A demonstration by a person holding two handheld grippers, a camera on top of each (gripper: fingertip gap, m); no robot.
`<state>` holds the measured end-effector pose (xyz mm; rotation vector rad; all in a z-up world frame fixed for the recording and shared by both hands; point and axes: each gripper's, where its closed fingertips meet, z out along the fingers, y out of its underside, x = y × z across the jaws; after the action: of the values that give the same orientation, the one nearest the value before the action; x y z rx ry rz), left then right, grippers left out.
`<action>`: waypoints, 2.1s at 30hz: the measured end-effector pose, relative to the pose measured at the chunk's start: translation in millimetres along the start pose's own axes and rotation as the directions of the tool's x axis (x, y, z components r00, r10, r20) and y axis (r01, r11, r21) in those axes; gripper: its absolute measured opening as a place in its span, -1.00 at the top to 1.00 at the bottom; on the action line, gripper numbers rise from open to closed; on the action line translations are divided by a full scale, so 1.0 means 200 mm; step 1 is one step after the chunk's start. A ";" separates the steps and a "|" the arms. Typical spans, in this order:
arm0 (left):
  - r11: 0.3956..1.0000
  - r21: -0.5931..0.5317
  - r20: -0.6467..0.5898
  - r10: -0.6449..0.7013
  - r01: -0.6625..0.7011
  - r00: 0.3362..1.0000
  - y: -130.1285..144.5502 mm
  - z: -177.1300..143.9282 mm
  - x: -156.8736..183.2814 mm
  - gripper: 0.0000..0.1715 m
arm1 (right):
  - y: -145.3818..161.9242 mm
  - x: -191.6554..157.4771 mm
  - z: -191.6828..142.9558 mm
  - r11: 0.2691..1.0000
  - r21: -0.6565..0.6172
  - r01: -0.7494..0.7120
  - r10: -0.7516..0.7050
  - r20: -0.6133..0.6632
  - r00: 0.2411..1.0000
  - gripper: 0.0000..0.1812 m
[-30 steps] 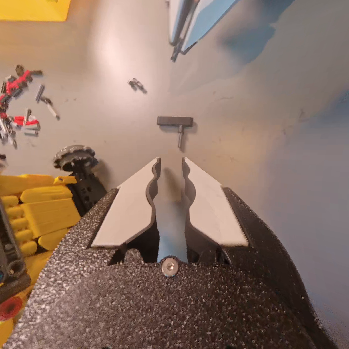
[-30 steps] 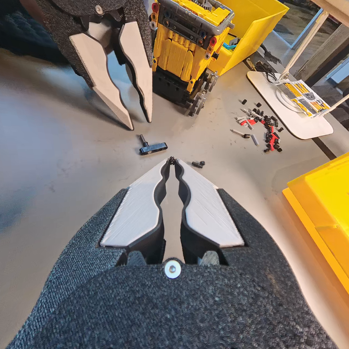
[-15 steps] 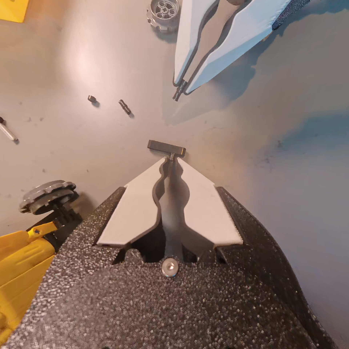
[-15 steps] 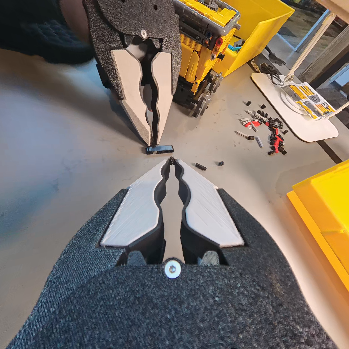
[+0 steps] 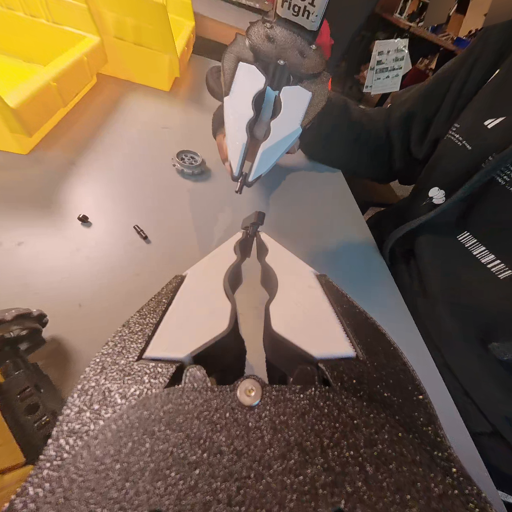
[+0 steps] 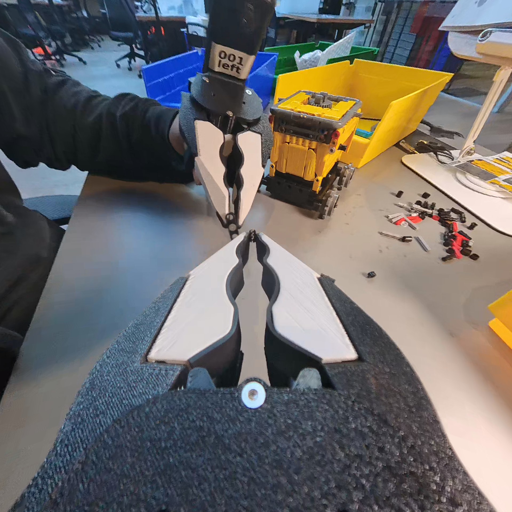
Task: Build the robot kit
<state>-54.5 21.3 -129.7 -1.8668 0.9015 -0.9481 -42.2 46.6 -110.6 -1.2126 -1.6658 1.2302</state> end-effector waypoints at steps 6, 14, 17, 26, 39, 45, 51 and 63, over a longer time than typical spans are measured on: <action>0.999 -0.027 -0.002 -0.039 0.039 0.999 0.04 0.02 -0.01 0.96 | 0.11 -0.05 0.05 0.991 -0.119 0.065 -0.062 0.032 0.998 0.95; 0.999 -0.013 -0.001 -0.052 0.052 0.999 0.03 0.02 -0.02 0.96 | 0.11 -0.07 0.06 0.992 -0.118 0.053 -0.048 0.048 0.998 0.95; 0.998 0.015 -0.004 -0.062 0.062 0.998 0.01 0.01 -0.02 0.96 | 0.11 -0.06 0.05 0.993 -0.110 0.042 -0.037 0.049 0.998 0.95; 0.991 0.116 -0.045 -0.061 0.066 0.997 -0.07 -0.02 0.02 0.96 | 0.03 -0.05 0.02 0.999 -0.033 -0.018 0.020 0.061 0.998 0.95; 0.967 0.246 -0.095 -0.051 0.073 0.994 -0.19 -0.06 0.07 0.96 | -0.07 -0.11 0.02 0.980 0.103 -0.168 0.150 0.162 0.975 0.95; 0.989 0.136 -0.090 -0.046 0.058 0.995 -0.10 -0.02 0.07 0.96 | 0.01 -0.08 0.03 0.995 0.016 -0.099 0.097 0.109 0.989 0.95; 0.996 -0.082 -0.012 0.026 -0.027 1.000 0.08 0.06 0.05 0.96 | 0.13 -0.07 0.05 0.990 -0.133 -0.038 0.050 0.089 0.995 0.95; 0.921 -0.355 0.072 0.199 -0.162 0.977 0.29 0.13 -0.02 0.95 | 0.29 -0.08 0.10 0.944 -0.324 0.058 -0.037 0.071 0.997 0.95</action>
<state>-47.0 10.0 -191.6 -2.0617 1.2141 -0.5957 -40.0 31.0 -171.6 -1.3284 -1.9924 0.9981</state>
